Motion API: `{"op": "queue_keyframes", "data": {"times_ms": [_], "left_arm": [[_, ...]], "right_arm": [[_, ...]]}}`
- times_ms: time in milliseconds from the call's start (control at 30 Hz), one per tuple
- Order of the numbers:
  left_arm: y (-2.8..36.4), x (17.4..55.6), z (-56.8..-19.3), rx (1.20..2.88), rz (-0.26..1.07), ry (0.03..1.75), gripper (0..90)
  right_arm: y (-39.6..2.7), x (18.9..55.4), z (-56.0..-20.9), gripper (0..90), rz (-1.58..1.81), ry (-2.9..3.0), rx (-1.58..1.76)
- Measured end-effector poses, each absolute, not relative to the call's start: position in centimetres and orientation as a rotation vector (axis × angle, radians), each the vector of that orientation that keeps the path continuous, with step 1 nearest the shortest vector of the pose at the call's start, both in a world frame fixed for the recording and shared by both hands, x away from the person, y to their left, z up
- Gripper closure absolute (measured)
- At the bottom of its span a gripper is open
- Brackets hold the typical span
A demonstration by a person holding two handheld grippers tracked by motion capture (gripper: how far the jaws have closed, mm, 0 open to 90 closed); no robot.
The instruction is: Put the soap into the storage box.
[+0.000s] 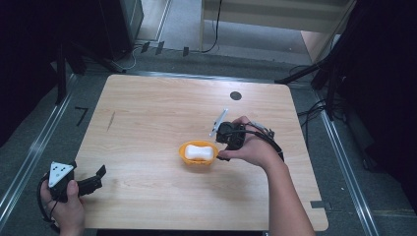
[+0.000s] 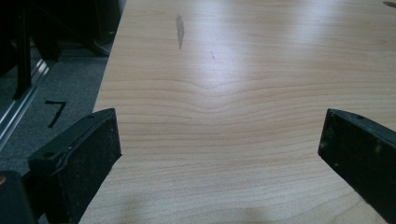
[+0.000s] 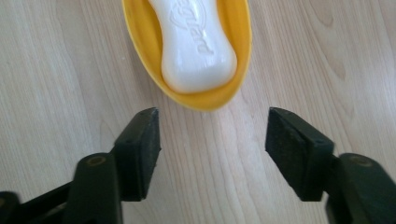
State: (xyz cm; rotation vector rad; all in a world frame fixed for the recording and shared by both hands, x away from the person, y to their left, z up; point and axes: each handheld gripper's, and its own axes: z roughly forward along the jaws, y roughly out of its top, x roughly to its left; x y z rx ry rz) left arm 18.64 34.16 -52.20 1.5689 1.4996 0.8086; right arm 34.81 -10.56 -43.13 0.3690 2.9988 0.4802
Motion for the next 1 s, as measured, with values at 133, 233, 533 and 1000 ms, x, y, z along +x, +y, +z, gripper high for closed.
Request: {"op": "queue_keyframes", "data": {"times_ms": [133,233,533,1000], "left_arm": [[34.1,18.7,-52.2,1.572,0.808,1.5,0.0],[34.2,18.6,-52.2,1.569,0.809,1.499,0.0],[34.1,18.5,-52.2,1.57,0.817,1.497,0.0],[34.0,18.5,-52.2,1.579,0.824,1.494,0.0]], "right_arm": [[-11.8,34.1,-43.4,25.1,0.493,2.981,0.451],[-12.9,33.7,-43.8,17.9,0.501,2.962,0.495],[-16.4,32.1,-45.8,0.0,0.515,2.963,0.658],[-21.3,30.0,-47.5,0.0,0.646,2.805,0.879]]}}
